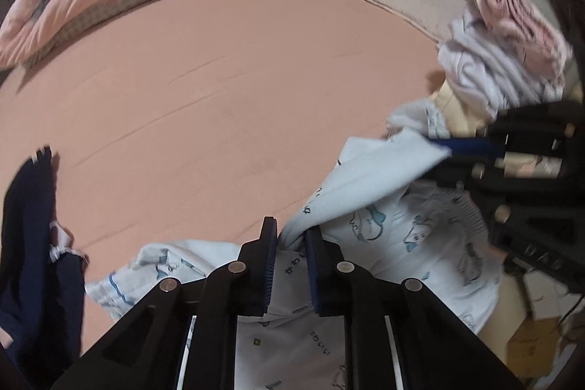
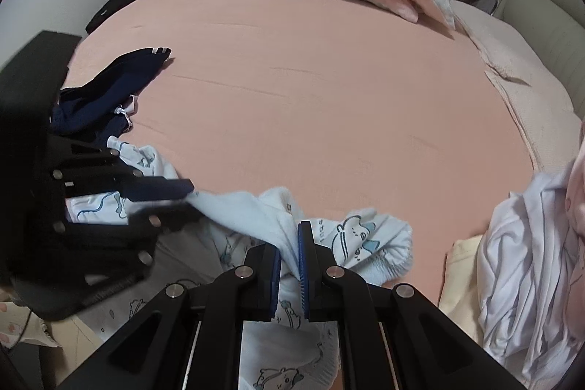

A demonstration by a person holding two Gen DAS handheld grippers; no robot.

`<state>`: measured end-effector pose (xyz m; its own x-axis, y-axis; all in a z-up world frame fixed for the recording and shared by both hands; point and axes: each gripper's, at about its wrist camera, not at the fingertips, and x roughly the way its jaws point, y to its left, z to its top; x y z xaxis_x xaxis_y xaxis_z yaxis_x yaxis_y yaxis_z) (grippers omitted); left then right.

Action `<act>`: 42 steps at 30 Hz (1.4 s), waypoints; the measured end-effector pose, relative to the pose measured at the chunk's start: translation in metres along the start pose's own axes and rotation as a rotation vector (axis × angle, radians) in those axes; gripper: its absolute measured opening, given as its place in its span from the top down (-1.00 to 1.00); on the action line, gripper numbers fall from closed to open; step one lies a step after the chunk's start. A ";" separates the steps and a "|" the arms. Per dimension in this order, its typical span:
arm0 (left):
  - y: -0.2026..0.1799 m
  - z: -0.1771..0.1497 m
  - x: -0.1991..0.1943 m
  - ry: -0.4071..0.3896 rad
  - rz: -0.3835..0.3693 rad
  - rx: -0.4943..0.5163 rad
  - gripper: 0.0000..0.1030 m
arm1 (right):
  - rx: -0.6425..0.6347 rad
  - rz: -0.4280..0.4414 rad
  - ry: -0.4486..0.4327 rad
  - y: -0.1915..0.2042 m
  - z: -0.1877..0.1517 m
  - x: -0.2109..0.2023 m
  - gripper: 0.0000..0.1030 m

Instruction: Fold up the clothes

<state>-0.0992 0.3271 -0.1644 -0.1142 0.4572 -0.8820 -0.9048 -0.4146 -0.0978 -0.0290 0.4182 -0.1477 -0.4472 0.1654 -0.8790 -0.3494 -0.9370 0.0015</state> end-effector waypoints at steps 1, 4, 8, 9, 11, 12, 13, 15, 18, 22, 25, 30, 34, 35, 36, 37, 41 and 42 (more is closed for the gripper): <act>0.001 -0.002 -0.004 -0.003 -0.014 -0.014 0.74 | 0.008 0.011 0.007 -0.001 -0.002 0.000 0.88; -0.004 -0.011 -0.014 -0.009 -0.041 -0.021 0.74 | 0.032 0.046 0.029 -0.004 -0.012 -0.001 0.88; 0.002 -0.018 -0.013 -0.007 -0.080 -0.032 0.75 | 0.047 0.076 0.053 -0.006 -0.026 -0.004 0.88; 0.001 -0.014 -0.011 -0.005 -0.089 -0.040 0.75 | 0.044 0.076 0.058 -0.007 -0.029 -0.004 0.88; -0.002 -0.020 -0.014 -0.002 -0.107 -0.049 0.75 | 0.026 0.085 0.074 -0.006 -0.036 -0.005 0.88; -0.004 -0.023 -0.015 0.001 -0.114 -0.051 0.75 | 0.026 0.087 0.083 -0.006 -0.039 -0.005 0.88; -0.005 -0.025 -0.016 0.004 -0.121 -0.052 0.75 | 0.031 0.087 0.094 -0.007 -0.043 -0.005 0.88; 0.000 -0.034 -0.024 0.011 -0.133 -0.049 0.75 | 0.039 0.100 0.116 -0.007 -0.049 -0.003 0.88; -0.006 -0.038 -0.020 0.022 -0.143 -0.036 0.75 | 0.048 0.103 0.143 -0.008 -0.058 0.001 0.88; -0.008 -0.048 -0.021 0.029 -0.157 -0.050 0.75 | 0.061 0.103 0.164 -0.010 -0.066 0.002 0.88; -0.012 -0.050 -0.005 0.055 -0.190 -0.086 0.75 | 0.096 0.113 0.149 -0.010 -0.068 -0.009 0.84; -0.009 -0.063 0.012 0.112 -0.193 -0.114 0.75 | 0.143 0.165 0.129 -0.011 -0.064 -0.028 0.81; -0.005 -0.065 0.015 0.117 -0.199 -0.135 0.75 | 0.157 0.185 0.119 -0.013 -0.059 -0.035 0.73; -0.004 -0.064 0.014 0.119 -0.203 -0.146 0.75 | 0.155 0.184 0.122 -0.014 -0.059 -0.035 0.72; -0.002 -0.063 0.013 0.122 -0.209 -0.162 0.75 | 0.149 0.180 0.122 -0.013 -0.058 -0.036 0.72; 0.001 -0.061 0.012 0.126 -0.216 -0.180 0.75 | 0.144 0.175 0.123 -0.012 -0.057 -0.036 0.72; 0.021 -0.055 0.016 0.195 -0.343 -0.375 0.73 | 0.154 0.166 0.174 -0.014 -0.063 -0.022 0.72; 0.028 -0.054 0.017 0.200 -0.378 -0.436 0.72 | 0.161 0.173 0.190 -0.013 -0.065 -0.018 0.72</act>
<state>-0.1041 0.2810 -0.2069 0.3002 0.4962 -0.8147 -0.6116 -0.5553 -0.5636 0.0367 0.4075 -0.1631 -0.3545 -0.0675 -0.9326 -0.4142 -0.8829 0.2213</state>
